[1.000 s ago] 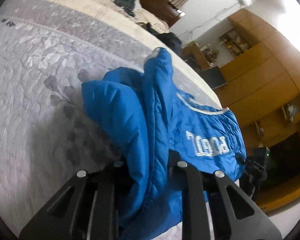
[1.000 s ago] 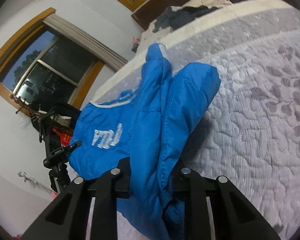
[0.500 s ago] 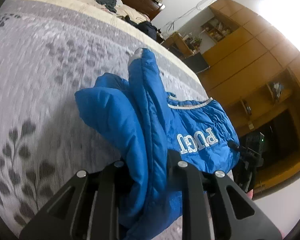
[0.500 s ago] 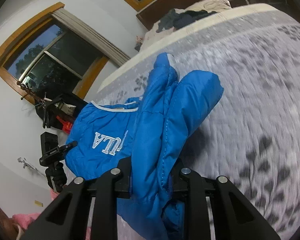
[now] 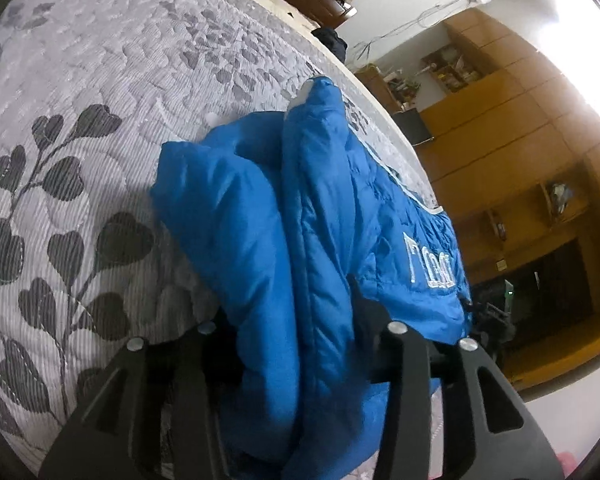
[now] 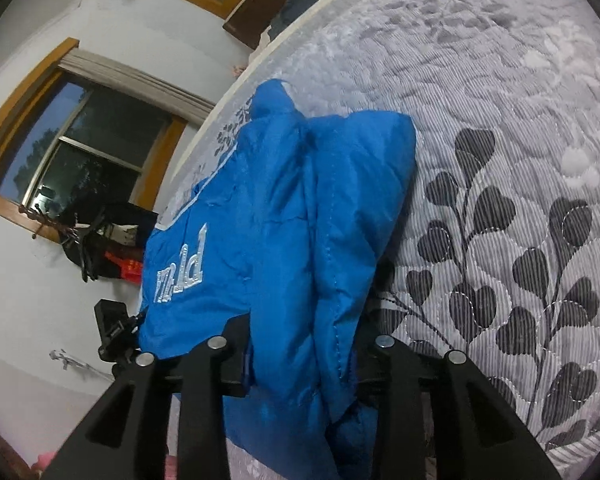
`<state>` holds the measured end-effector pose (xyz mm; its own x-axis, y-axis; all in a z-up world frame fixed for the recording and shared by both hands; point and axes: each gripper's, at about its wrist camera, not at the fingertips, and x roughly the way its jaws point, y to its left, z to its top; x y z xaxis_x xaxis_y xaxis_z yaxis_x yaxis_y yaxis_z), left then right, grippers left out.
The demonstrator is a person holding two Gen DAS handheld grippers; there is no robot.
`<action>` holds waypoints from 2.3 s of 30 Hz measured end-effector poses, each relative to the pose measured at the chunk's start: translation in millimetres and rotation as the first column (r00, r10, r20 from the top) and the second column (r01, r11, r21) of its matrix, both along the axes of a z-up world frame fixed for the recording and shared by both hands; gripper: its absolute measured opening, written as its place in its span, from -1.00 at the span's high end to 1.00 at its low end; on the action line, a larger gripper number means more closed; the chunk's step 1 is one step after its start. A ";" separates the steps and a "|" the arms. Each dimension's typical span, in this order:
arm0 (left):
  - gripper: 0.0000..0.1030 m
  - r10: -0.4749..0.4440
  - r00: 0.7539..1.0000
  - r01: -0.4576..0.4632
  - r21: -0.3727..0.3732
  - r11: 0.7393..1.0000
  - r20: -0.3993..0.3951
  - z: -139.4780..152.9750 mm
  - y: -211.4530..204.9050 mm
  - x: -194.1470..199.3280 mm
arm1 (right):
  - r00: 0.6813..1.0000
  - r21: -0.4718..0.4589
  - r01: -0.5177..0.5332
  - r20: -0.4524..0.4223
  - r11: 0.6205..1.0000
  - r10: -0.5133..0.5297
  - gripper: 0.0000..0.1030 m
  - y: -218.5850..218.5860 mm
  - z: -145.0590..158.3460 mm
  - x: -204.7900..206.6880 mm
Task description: Fold large clothes
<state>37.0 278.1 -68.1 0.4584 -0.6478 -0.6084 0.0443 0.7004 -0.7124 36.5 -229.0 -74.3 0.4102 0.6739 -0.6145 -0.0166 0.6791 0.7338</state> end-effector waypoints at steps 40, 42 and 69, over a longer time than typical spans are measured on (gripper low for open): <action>-0.15 -0.144 0.984 0.087 0.433 0.897 0.102 63.3 -112.1 14.6 | 1.000 0.010 -0.003 -0.002 1.000 0.003 0.01 -12.7 -6.0 -14.0; -0.16 -0.150 0.982 0.085 0.446 0.891 0.112 63.4 -114.3 12.8 | 1.000 0.017 -0.002 -0.009 1.000 0.002 -0.03 -14.6 -9.9 -12.8; -0.17 -0.166 0.968 0.080 0.393 0.916 0.189 53.4 -105.7 4.6 | 0.999 -0.131 0.044 0.037 0.990 -0.040 0.44 15.4 53.1 -17.9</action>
